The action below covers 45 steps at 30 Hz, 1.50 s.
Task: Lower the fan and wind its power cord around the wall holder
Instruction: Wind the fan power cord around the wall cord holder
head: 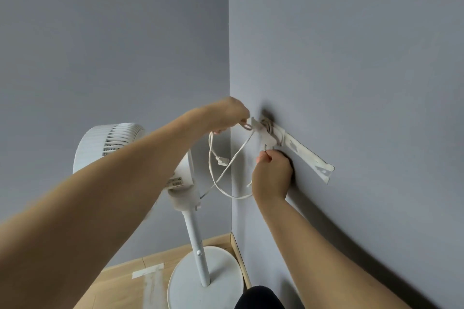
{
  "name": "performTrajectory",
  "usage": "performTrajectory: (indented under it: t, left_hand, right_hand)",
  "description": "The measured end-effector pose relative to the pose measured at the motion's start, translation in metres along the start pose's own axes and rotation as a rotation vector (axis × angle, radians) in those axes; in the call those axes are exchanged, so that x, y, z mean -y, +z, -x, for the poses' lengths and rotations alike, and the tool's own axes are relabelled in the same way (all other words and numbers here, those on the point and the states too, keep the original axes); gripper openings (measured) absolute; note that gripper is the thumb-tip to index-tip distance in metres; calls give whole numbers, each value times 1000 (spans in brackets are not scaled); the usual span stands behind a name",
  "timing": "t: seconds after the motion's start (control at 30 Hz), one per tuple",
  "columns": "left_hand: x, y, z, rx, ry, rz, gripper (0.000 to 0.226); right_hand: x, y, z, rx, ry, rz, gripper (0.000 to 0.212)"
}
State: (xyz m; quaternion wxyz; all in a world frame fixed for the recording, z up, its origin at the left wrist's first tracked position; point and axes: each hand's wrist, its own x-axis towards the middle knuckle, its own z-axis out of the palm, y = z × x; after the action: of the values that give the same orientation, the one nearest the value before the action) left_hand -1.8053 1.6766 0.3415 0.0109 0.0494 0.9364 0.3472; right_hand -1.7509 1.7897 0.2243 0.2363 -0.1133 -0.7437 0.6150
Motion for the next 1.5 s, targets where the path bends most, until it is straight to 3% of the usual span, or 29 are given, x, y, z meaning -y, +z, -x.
performTrajectory:
  t: [0.1,0.27,0.33,0.47,0.67,0.77,0.93,1.1,1.2,1.3,1.5]
  left_hand:
    - [31,-9,20,91,-203,281,32]
    - [95,31,55,319,-342,392,30]
    - [113,51,58,337,-375,421,24]
    - [126,80,50,247,-405,506,10]
    - [120,92,25,148,-353,397,27]
    - [116,89,13,8,-351,462,28]
    - [102,71,-14,-231,-330,560,10]
    - [88,63,-25,77,-497,633,15]
    - [85,61,-26,213,-445,574,27]
    - [87,60,-24,231,-320,474,40]
    - [109,67,-22,322,-218,305,15]
  right_hand:
    - [0,8,-8,14,11,12,24]
    - [5,27,-21,15,74,-56,16]
    - [7,31,-23,-11,80,-94,14]
    - [10,39,-23,-52,137,-192,12]
    - [10,45,-23,-65,228,-360,12]
    - [11,48,-26,-73,241,-419,23]
    - [9,49,-25,-66,257,-481,37]
    - [9,48,-26,-59,268,-487,33]
    - [9,48,-28,-54,281,-520,33]
    - [10,47,-28,-65,280,-521,32]
    - [8,51,-29,-86,240,-525,32]
